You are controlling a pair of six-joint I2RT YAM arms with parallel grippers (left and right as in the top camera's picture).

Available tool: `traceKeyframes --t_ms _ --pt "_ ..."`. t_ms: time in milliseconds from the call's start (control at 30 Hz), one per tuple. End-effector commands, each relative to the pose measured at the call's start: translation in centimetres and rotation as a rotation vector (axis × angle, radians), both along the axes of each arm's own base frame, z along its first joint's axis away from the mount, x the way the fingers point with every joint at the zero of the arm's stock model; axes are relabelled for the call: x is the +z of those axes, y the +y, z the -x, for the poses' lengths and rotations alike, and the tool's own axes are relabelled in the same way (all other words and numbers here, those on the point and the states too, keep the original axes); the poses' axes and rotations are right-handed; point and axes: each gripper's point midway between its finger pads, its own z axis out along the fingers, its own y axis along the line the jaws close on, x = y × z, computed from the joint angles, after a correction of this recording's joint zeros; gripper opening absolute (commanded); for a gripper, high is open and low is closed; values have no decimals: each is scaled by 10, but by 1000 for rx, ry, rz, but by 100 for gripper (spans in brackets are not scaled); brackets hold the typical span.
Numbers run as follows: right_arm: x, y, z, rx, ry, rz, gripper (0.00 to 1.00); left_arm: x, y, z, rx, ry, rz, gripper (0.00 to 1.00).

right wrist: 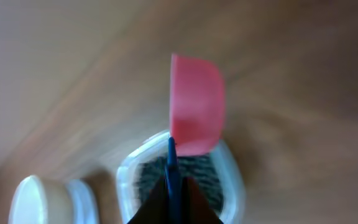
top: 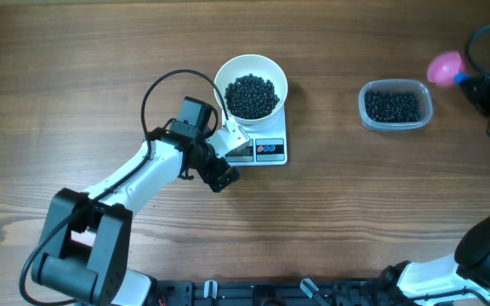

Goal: Scoop item into bowl and weigh 150g on scale
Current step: 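Move the scoop back to the bean tub and scoop beans, right gripper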

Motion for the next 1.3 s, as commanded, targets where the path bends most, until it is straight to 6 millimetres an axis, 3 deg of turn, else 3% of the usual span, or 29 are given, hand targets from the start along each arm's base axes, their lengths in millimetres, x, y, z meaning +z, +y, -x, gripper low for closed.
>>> traceKeyframes --t_ms 0,167,400,567,600,767,833,900,1033,1100,1267 --pt "-11 -54 35 -224 130 84 4 -3 -2 3 -24 9 10 100" --pt "-11 -102 69 -364 133 75 4 -3 -2 3 -24 9 10 100" --pt "-34 -106 100 -433 284 79 4 -3 -2 3 -24 9 10 100" --pt "-28 -103 98 -394 267 79 4 -3 -2 3 -24 9 10 100" --pt "-18 -102 97 -376 266 89 4 -3 -2 3 -24 9 10 100" --pt "110 -99 96 -258 182 257 4 -3 -2 3 -24 9 10 100" --pt "155 -82 97 -185 140 343 4 -3 -2 3 -24 9 10 100" --pt "169 -61 94 -88 132 393 4 -3 -2 3 -24 9 10 100" --pt "144 5 72 231 195 434 4 -3 -2 3 -24 9 10 100" --pt "121 45 51 377 248 454 4 -3 -2 3 -24 9 10 100" --pt "71 88 20 603 416 613 4 -3 -2 3 -24 9 10 100"
